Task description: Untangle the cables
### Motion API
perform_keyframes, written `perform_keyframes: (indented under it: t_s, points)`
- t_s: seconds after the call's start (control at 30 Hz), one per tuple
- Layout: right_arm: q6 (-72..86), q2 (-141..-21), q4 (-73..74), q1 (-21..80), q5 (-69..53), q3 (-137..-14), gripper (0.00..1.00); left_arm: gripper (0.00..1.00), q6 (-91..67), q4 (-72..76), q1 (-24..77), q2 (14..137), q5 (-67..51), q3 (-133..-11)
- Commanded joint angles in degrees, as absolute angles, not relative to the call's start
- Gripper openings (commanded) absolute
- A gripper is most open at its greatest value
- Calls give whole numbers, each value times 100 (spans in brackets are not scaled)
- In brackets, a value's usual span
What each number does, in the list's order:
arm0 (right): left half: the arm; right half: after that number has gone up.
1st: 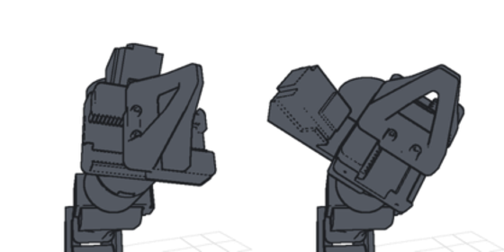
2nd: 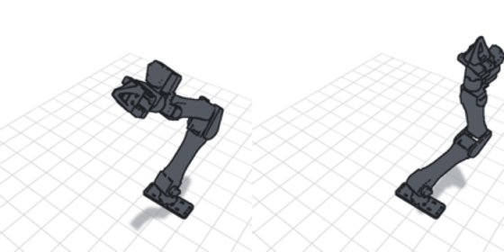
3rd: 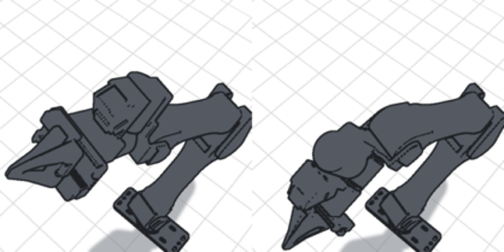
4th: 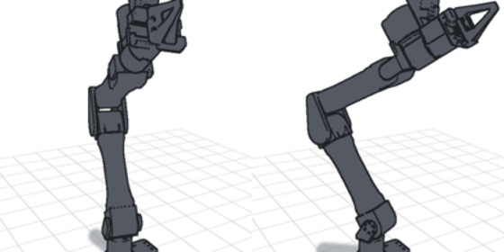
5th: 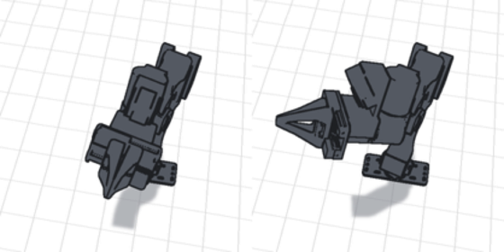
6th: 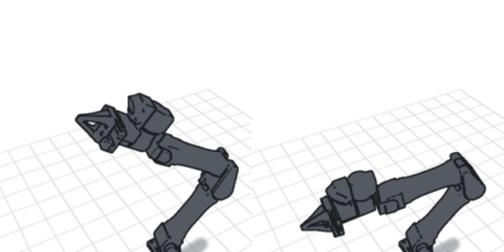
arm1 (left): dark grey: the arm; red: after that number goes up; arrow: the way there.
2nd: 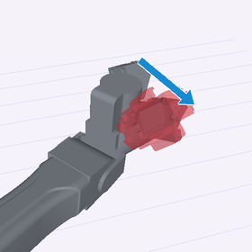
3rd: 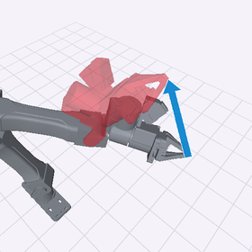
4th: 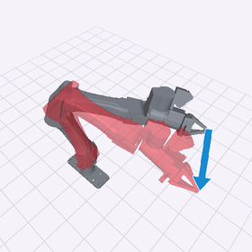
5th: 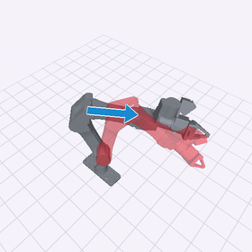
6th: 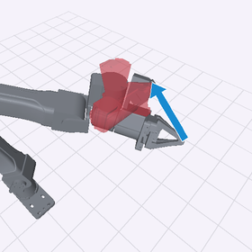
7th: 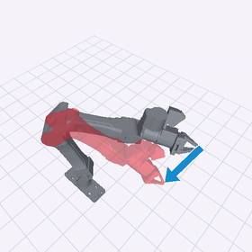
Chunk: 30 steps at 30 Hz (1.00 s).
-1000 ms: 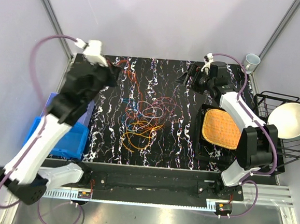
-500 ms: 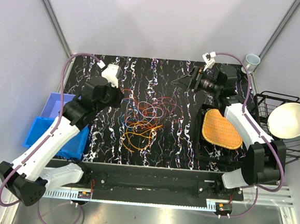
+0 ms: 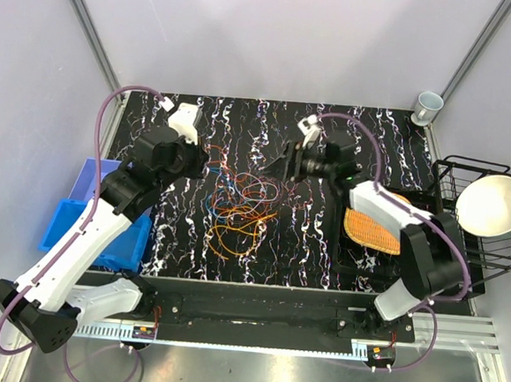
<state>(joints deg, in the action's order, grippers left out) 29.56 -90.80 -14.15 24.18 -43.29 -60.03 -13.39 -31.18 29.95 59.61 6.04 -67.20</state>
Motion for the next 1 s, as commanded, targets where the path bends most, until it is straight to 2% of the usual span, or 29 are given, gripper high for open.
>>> perform_keyframes:
  t_s: [0.0, 0.43, 0.8, 0.97]
  points:
    - [3278, -9430, -2371, 2794, -3622, -5652, 80, 0, -1108, -2971, 3006, 5801, 808, -6856]
    - [3419, -10809, -3181, 3331, -3673, -6029, 65, 0, -1204, -2531, 2769, 5089, 1055, -6117]
    - [3533, -11241, -3691, 3516, -3937, -6170, 61, 0, -1283, -2531, 2654, 5098, 993, -6064]
    - [3674, -11443, -3779, 3542, -3999, -6371, 46, 0, -1309, -2540, 2637, 5115, 993, -6047]
